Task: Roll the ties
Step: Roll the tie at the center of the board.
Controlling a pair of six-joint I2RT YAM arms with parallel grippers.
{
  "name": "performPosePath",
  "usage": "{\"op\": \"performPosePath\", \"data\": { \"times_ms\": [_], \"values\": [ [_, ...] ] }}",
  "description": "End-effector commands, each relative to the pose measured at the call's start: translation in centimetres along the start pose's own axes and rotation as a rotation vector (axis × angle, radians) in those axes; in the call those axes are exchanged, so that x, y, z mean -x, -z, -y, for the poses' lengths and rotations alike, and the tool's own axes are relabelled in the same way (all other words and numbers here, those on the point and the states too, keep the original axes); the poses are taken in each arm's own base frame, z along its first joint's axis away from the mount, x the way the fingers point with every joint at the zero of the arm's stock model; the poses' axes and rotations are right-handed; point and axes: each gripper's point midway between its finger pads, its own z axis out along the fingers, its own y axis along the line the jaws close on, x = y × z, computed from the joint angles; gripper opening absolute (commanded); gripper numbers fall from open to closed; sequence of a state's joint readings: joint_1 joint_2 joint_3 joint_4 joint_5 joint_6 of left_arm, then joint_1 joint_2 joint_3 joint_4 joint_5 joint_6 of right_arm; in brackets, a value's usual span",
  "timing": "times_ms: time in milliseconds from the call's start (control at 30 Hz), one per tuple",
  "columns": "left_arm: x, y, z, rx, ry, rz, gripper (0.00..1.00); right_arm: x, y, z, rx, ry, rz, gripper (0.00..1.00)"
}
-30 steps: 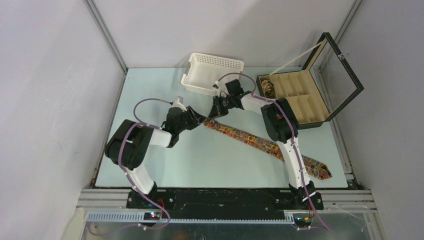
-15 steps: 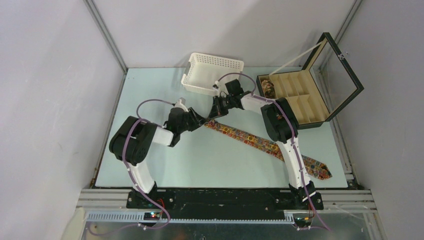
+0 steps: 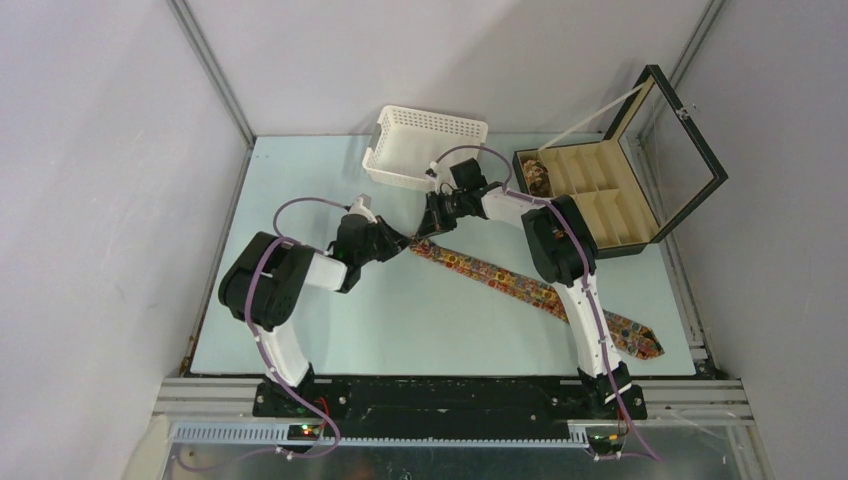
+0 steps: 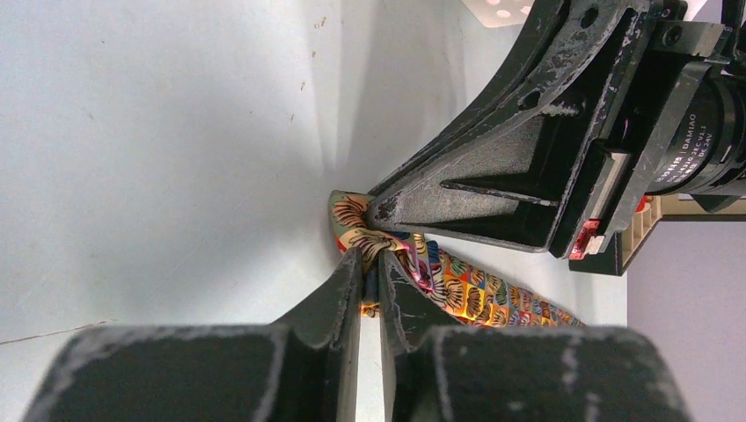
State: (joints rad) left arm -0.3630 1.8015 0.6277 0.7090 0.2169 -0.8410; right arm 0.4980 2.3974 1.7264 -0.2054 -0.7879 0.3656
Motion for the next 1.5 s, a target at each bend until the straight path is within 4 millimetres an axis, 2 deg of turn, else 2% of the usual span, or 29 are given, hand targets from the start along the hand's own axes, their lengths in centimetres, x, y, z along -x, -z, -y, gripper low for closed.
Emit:
{"op": "performPosePath", "data": {
  "times_ms": [0,133,200,267,333,467,533,633,700,733,767,800,833,867,900,1000,1100,1133,1167,1233,1300,1333,1367,1400,1433,1467],
  "values": [
    [1.5,-0.3,1.6,-0.053,-0.005,0.031,0.13,-0.4,0.6,-0.4,-0.035,-0.027,-0.017,0.04],
    [1.4,-0.2,1.5,-0.050,-0.009,0.031,0.10,-0.1,0.8,-0.6,-0.041,-0.022,-0.007,0.06],
    [1.4,-0.2,1.4,-0.048,-0.010,0.030,0.10,0.1,1.1,-0.9,-0.047,-0.013,0.002,0.11],
    [1.3,-0.2,1.4,-0.047,-0.010,0.028,0.09,0.8,1.6,-1.3,-0.059,0.002,0.023,0.19],
    [1.2,-0.2,1.3,-0.046,-0.009,0.028,0.09,1.5,2.2,-1.9,-0.070,0.023,0.046,0.35],
    [1.2,-0.2,1.3,-0.046,-0.010,0.027,0.09,3.1,3.8,-3.6,-0.082,0.065,0.105,0.51],
    [1.2,-0.2,1.3,-0.046,-0.012,0.029,0.09,3.9,4.6,-4.3,-0.085,0.085,0.135,0.56],
    [1.3,-0.3,1.4,-0.046,-0.014,0.027,0.09,5.3,6.4,-5.6,-0.097,0.126,0.196,0.57],
    [1.3,-0.3,1.4,-0.046,-0.015,0.027,0.09,4.9,7.2,-5.3,-0.130,0.150,0.238,0.57],
    [1.3,-0.3,1.3,-0.045,-0.016,0.027,0.09,6.1,8.2,-6.3,-0.122,0.199,0.295,0.58],
    [1.3,-0.3,1.4,-0.046,-0.018,0.026,0.09,5.1,8.1,-5.6,-0.130,0.214,0.291,0.58],
    [1.3,-0.3,1.3,-0.045,-0.018,0.025,0.09,5.9,8.7,-6.5,-0.116,0.265,0.332,0.60],
    [1.3,-0.3,1.3,-0.044,-0.019,0.026,0.09,5.1,8.5,-6.0,-0.122,0.314,0.323,0.62],
    [1.3,-0.3,1.3,-0.045,-0.020,0.025,0.09,5.8,9.0,-6.9,-0.115,0.382,0.364,0.66],
    [1.3,-0.3,1.3,-0.045,-0.021,0.026,0.09,5.1,8.8,-6.5,-0.137,0.469,0.366,0.69],
    [1.2,-0.2,1.3,-0.044,-0.025,0.024,0.09,3.8,8.7,-7.3,-0.130,0.674,0.329,0.71],
    [1.2,-0.3,1.3,-0.044,-0.030,0.022,0.09,2.7,8.5,-6.3,-0.142,0.752,0.267,0.71],
    [1.2,-0.3,1.3,-0.044,-0.034,0.021,0.09,3.1,8.6,-6.3,-0.148,0.792,0.258,0.71],
    [1.2,-0.3,1.2,-0.043,-0.039,0.020,0.09,2.1,8.3,-5.2,-0.159,0.786,0.200,0.71],
    [1.1,-0.3,1.2,-0.044,-0.046,0.015,0.09,1.8,7.8,-4.6,-0.170,0.780,0.146,0.71],
    [1.0,-0.5,1.2,-0.044,-0.053,0.007,0.09,2.3,7.2,-4.7,-0.171,0.784,0.119,0.71],
    [1.0,-0.5,1.2,-0.046,-0.055,0.007,0.09,1.5,6.6,-4.0,-0.172,0.764,0.081,0.72],
    [1.0,-0.5,1.2,-0.045,-0.057,0.007,0.09,2.1,6.3,-4.5,-0.173,0.782,0.081,0.73],
    [1.1,-0.5,1.1,-0.044,-0.058,0.007,0.08,1.4,5.7,-3.9,-0.174,0.763,0.044,0.75],
    [1.1,-0.5,1.1,-0.044,-0.060,0.007,0.08,1.8,5.4,-4.5,-0.169,0.776,0.046,0.75],
    [1.1,-0.5,1.2,-0.045,-0.061,0.007,0.08,1.5,4.9,-4.1,-0.166,0.767,0.029,0.83]
  ]
}}
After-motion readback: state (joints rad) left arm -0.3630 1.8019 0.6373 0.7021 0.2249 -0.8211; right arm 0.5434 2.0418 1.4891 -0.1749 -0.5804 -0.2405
